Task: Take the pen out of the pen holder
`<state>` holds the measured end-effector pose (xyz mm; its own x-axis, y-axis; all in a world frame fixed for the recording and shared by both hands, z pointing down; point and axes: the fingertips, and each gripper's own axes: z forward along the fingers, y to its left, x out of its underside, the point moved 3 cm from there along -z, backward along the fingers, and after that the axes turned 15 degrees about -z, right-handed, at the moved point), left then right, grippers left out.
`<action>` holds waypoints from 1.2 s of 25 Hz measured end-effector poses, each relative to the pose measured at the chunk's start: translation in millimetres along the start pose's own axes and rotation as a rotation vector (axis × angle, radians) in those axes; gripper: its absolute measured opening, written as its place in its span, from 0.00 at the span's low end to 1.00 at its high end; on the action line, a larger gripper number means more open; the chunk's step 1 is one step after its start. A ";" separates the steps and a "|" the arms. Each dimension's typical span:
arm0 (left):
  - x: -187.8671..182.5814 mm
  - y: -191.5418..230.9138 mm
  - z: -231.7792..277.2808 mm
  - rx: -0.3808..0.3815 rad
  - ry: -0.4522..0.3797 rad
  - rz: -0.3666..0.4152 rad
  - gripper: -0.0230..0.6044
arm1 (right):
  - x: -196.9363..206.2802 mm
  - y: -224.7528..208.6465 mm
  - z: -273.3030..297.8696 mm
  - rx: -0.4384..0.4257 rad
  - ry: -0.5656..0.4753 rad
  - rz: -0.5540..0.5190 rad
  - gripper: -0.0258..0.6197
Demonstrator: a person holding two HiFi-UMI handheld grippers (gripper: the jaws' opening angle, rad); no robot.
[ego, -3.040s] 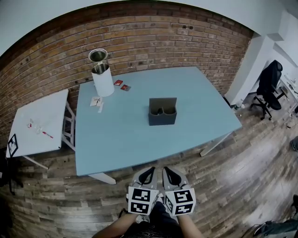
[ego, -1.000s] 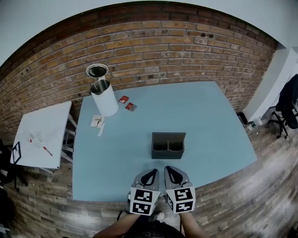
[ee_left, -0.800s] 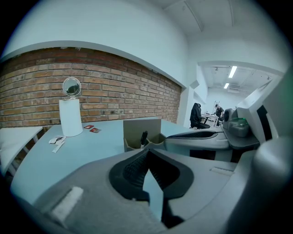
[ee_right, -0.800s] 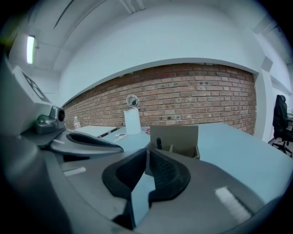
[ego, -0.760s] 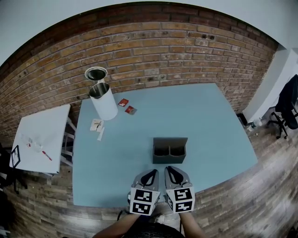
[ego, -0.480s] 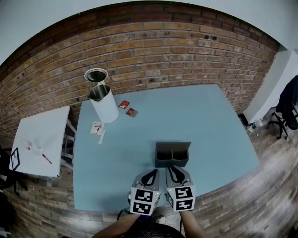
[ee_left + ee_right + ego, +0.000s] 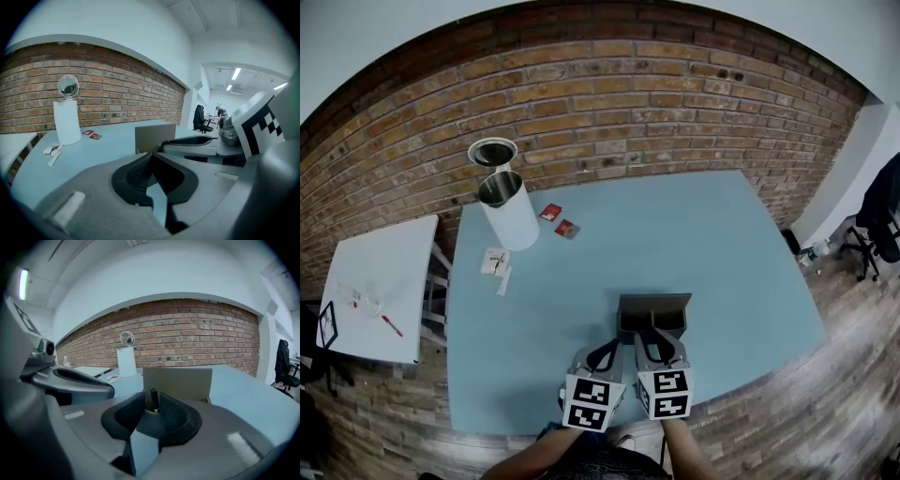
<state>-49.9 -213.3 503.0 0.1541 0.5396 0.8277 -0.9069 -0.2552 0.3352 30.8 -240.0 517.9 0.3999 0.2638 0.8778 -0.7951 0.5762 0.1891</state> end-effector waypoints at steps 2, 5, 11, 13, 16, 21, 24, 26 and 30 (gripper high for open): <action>-2.0 1.9 3.1 0.003 0.002 0.001 0.03 | -0.6 -0.6 4.4 -0.001 0.002 -0.003 0.17; -3.2 3.2 7.4 0.009 0.008 0.005 0.03 | -0.5 -2.1 10.0 0.000 0.005 -0.004 0.17; -6.6 6.4 11.5 0.013 0.010 0.007 0.03 | -2.2 -0.8 18.9 -0.007 0.018 -0.014 0.14; -8.4 7.9 11.7 0.011 0.007 0.007 0.03 | -2.3 -0.3 19.8 -0.008 0.018 -0.027 0.12; -10.7 8.4 11.0 0.007 0.001 0.006 0.03 | -7.2 -0.9 18.5 -0.006 -0.001 -0.051 0.12; -11.5 5.9 6.9 0.003 -0.011 0.006 0.03 | -18.1 -2.8 9.4 0.007 -0.047 -0.068 0.11; -13.0 4.8 1.8 -0.004 -0.024 0.004 0.03 | -26.1 -4.8 1.5 0.022 -0.084 -0.071 0.12; -12.2 2.8 -1.4 -0.007 -0.032 0.003 0.03 | -30.5 -5.0 -4.9 0.029 -0.113 -0.076 0.12; -7.8 -2.9 -7.9 -0.012 -0.040 0.002 0.03 | -39.8 -5.5 -19.9 0.039 -0.159 -0.089 0.11</action>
<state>-51.6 -210.4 492.0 0.1677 0.5067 0.8456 -0.9116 -0.2468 0.3287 28.3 -238.3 473.2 0.3944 0.0859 0.9149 -0.7785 0.5602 0.2830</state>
